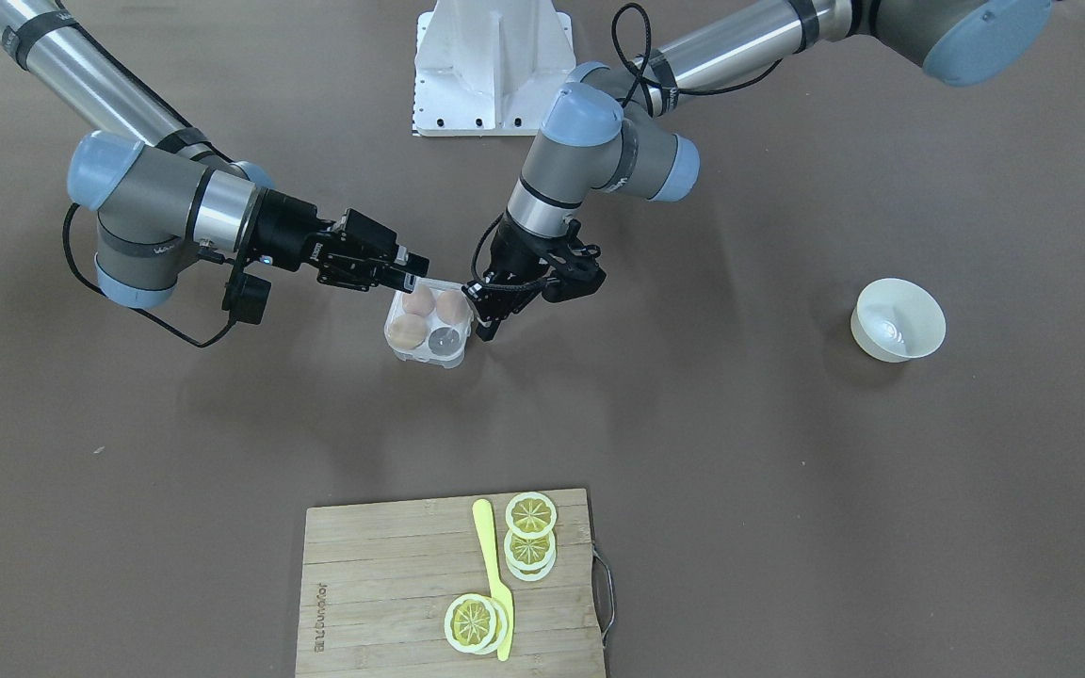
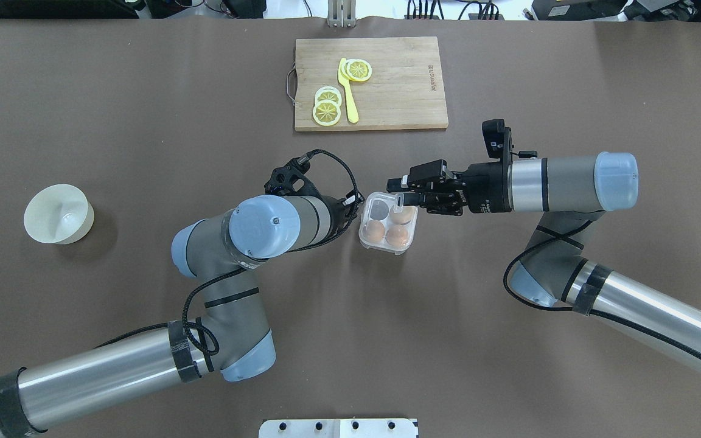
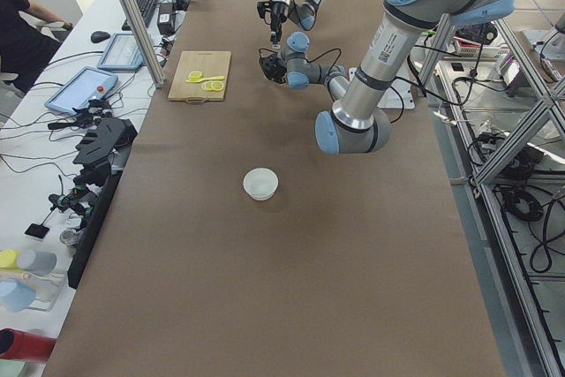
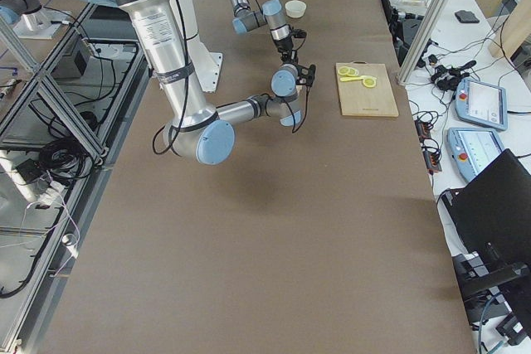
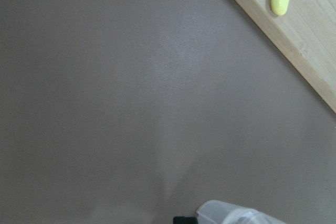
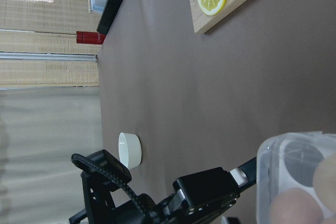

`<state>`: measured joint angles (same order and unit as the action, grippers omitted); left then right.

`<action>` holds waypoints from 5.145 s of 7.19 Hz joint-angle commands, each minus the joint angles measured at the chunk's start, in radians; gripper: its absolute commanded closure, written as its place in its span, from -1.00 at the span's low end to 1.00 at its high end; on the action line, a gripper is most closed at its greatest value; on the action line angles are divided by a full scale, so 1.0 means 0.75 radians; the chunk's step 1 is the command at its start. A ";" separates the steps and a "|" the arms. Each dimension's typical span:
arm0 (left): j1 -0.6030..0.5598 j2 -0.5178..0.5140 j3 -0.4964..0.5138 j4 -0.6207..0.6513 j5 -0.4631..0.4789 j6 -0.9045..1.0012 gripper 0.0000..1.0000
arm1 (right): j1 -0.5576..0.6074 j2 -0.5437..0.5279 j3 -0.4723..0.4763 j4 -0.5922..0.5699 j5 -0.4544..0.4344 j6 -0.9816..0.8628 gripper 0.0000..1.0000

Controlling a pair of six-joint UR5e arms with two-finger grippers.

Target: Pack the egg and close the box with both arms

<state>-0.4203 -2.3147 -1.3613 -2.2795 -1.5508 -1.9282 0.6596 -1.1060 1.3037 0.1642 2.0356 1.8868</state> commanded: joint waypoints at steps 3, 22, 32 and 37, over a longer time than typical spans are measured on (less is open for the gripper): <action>0.000 0.002 0.001 0.000 0.000 0.000 1.00 | 0.000 0.000 0.000 0.000 0.000 0.000 -0.10; -0.155 0.182 -0.383 0.267 -0.205 0.025 -0.94 | 0.315 -0.076 0.019 -0.208 0.359 -0.118 -0.97; -0.731 0.687 -0.936 0.657 -0.584 0.733 -0.94 | 0.802 -0.535 0.015 -0.855 0.489 -1.512 -0.99; -1.077 1.030 -0.995 0.657 -0.793 1.322 -0.94 | 0.963 -0.540 0.019 -1.482 0.434 -2.277 -0.99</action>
<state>-1.1688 -1.6022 -2.1045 -1.7871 -2.1143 -1.0559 1.3637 -1.5118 1.3172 -0.8452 2.3783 0.2846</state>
